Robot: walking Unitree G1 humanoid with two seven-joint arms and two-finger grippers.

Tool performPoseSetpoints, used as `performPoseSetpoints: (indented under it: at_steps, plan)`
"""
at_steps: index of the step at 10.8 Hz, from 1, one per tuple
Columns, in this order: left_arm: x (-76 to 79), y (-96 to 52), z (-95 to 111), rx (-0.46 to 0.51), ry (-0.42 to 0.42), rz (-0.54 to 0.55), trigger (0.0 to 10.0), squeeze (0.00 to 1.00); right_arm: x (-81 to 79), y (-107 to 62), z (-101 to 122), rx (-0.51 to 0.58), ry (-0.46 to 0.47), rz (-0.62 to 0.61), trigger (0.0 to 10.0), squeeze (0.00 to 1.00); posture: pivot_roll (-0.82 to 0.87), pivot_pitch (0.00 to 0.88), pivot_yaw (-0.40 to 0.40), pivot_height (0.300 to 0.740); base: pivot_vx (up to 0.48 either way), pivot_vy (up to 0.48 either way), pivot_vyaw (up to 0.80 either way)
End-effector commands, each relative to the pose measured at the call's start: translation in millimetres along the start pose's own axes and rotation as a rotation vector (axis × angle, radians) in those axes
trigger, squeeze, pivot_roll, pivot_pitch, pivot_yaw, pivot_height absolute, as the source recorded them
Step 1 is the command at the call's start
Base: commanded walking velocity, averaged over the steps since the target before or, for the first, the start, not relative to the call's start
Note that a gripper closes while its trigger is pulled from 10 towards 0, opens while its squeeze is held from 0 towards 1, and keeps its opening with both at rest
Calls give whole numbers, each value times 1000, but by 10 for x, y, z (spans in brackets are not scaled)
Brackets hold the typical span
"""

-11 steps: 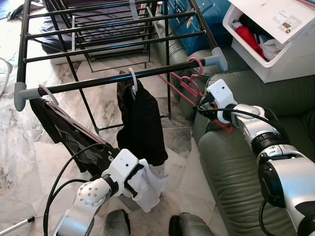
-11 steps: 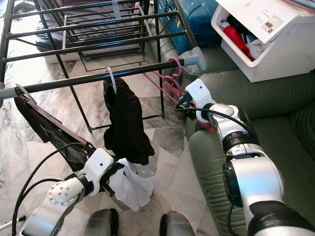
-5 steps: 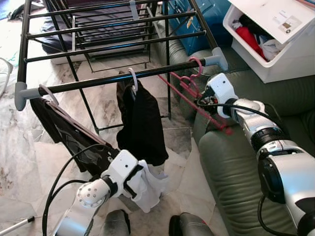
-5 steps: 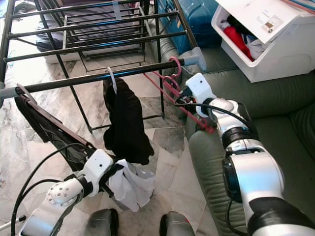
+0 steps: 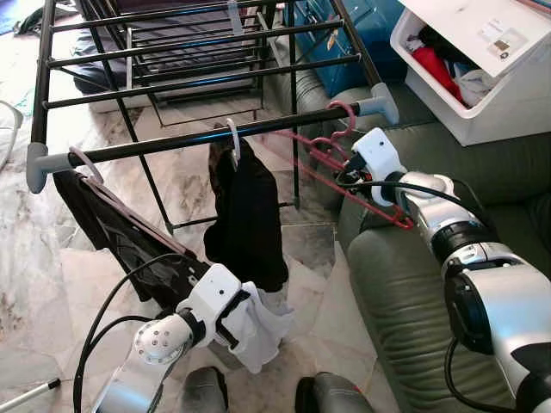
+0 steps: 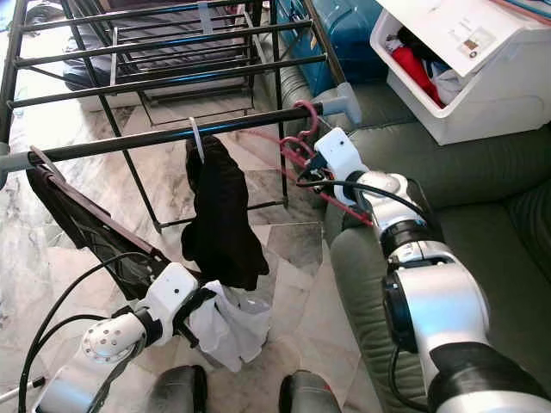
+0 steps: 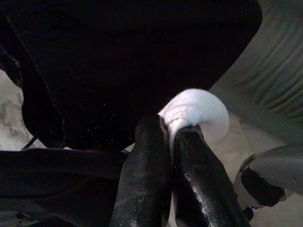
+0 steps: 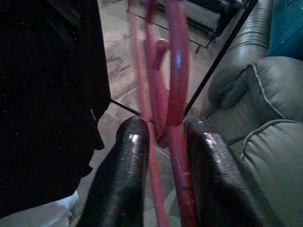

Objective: Hang hanger

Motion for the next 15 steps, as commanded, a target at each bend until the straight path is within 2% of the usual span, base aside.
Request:
performPoseSetpoints:
  at_steps: [1, 3, 7, 8, 9, 10, 13, 14, 15]
  plan:
    - [19, -21, -6, -5, 4, -11, 10000, 0, -2, 10, 42, -3, -23, 15, 0, 0, 94, 141, -39, 740, 0, 0, 0]
    - [23, -23, -14, -8, 3, -14, 10000, 0, 39, -9, 93, 7, -35, 18, 0, 0, 92, 141, -41, 740, 0, 0, 0]
    - [25, -4, -8, -8, 12, -21, 10000, 0, 56, -43, -6, -28, -37, 27, 0, 0, 86, 137, -38, 740, 0, 0, 0]
    - [27, -2, -10, -9, 15, -22, 10000, 0, 49, -42, -20, -39, -45, 33, 10000, 0, 86, 136, -39, 740, 0, 0, 0]
    - [31, -1, -13, -10, 16, -23, 10000, 0, 44, -44, -36, -46, -39, 39, 10000, 0, 86, 136, -39, 740, 0, 0, 0]
    - [40, -4, -19, -12, 15, -24, 10000, 0, 52, -55, -66, -59, -46, 36, 10000, 1000, 85, 136, -42, 740, 0, 0, 0]
    - [44, -1, -19, -13, 16, -30, 10000, 0, 123, -124, -97, -93, -104, 63, 10000, 1000, 82, 133, -41, 740, 0, 0, 0]
    - [39, -1, -22, -13, 17, -30, 10000, 0, 137, -140, -96, -103, -120, 79, 10000, 0, 81, 133, -42, 740, 0, 0, 0]
    - [39, 0, -24, -13, 18, -31, 10000, 0, 148, -163, -106, -119, -144, 107, 10000, 0, 80, 131, -42, 740, 0, 0, 0]
Point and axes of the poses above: a point about 5 cm out from each wrist's last joint towards the gripper, its own y axis pointing out of the wrist towards the gripper, its own z axis along the axis of the wrist's last joint, x = y × z, the point moved 1 cm from there along y, pointing out of the wrist towards the gripper, and after that the axes turned 1 degree about y, right-handed, at the moved point
